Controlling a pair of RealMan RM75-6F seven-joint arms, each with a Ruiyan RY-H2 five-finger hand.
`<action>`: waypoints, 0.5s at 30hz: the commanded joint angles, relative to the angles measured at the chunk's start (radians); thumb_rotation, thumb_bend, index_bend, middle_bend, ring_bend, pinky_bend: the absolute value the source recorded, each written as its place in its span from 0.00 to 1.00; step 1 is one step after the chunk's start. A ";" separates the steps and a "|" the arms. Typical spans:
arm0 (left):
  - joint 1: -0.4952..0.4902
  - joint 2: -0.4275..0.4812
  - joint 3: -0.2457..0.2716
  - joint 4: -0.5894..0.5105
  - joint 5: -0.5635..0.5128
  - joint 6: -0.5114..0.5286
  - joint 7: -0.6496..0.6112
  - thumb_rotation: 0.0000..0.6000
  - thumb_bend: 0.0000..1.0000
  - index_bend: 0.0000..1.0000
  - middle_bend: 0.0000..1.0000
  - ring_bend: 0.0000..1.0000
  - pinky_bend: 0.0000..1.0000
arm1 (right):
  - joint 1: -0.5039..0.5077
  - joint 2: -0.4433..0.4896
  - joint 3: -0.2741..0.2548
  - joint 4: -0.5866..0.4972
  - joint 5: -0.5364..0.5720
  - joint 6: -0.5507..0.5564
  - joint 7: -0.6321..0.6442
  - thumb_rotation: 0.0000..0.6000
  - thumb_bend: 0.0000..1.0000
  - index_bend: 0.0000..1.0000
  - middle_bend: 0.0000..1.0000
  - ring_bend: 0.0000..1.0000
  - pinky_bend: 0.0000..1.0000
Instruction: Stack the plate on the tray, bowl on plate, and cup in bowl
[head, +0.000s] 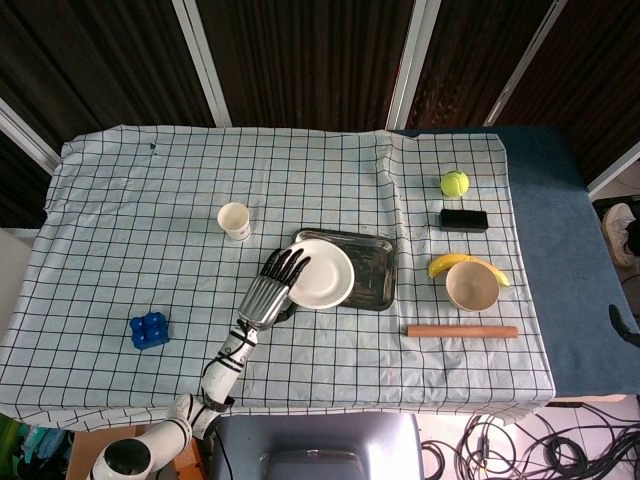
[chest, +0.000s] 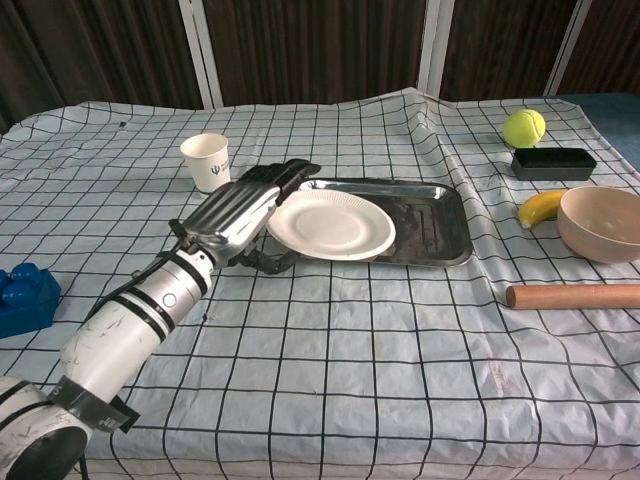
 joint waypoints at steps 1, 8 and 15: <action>0.009 0.043 -0.011 -0.083 -0.018 -0.004 0.133 1.00 0.34 0.00 0.00 0.00 0.00 | 0.005 -0.004 -0.006 -0.007 -0.010 -0.008 -0.019 1.00 0.24 0.00 0.00 0.00 0.00; 0.051 0.167 -0.024 -0.319 -0.057 -0.008 0.409 1.00 0.31 0.00 0.00 0.00 0.00 | 0.010 -0.006 -0.012 -0.011 -0.019 -0.021 -0.038 1.00 0.24 0.00 0.00 0.00 0.00; 0.097 0.261 -0.011 -0.475 -0.075 0.007 0.539 1.00 0.28 0.00 0.00 0.00 0.00 | 0.014 -0.007 -0.020 -0.014 -0.032 -0.030 -0.057 1.00 0.24 0.00 0.00 0.00 0.00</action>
